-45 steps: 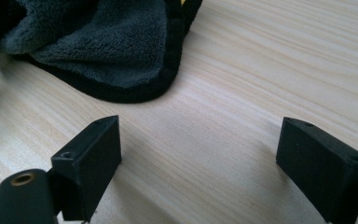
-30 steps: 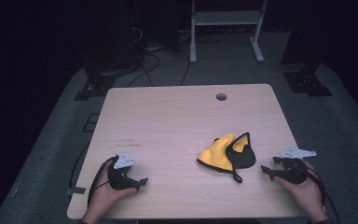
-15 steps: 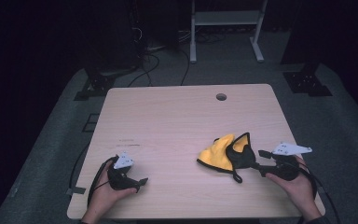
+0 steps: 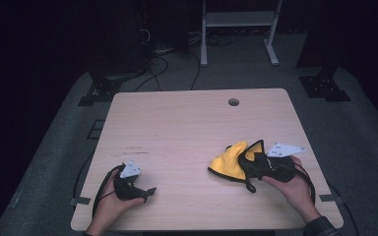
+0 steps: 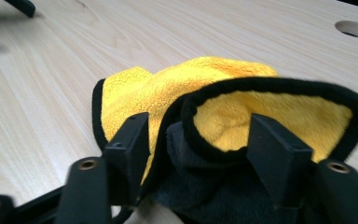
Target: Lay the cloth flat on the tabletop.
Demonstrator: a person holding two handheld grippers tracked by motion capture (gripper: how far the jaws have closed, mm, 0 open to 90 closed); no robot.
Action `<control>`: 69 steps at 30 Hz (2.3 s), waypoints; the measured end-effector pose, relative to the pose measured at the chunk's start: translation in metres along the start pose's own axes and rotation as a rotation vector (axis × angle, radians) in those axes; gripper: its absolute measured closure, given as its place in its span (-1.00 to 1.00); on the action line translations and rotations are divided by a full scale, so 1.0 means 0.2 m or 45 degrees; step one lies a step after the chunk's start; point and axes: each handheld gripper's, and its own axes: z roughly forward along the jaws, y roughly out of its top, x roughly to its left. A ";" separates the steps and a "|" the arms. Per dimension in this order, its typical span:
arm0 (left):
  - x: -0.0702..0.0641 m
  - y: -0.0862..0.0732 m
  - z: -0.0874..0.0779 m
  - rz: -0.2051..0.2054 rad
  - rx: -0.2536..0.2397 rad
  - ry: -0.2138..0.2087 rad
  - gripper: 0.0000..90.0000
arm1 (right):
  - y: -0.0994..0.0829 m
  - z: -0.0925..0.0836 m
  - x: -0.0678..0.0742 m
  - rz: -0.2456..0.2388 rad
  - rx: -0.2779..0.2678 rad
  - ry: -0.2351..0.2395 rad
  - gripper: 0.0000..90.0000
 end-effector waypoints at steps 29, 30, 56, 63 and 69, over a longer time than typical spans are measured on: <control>0.00 0.00 0.00 -0.003 -0.001 0.000 -1.00 | 0.20 0.20 0.18 0.007 0.021 0.342 0.87; 0.00 0.00 0.00 -0.003 -0.001 0.000 -1.00 | 0.22 0.20 0.21 -0.006 0.016 0.362 0.87; 0.00 0.00 0.00 -0.006 -0.004 0.000 -1.00 | 0.31 -0.07 0.05 0.037 -0.149 0.206 0.87; 0.00 0.00 0.00 -0.007 -0.002 0.003 -1.00 | 0.17 -0.09 -0.16 0.124 -0.050 -0.008 0.87; 0.00 0.00 0.00 -0.008 -0.004 0.004 -1.00 | 0.06 -0.04 -0.28 0.178 0.097 -0.143 0.87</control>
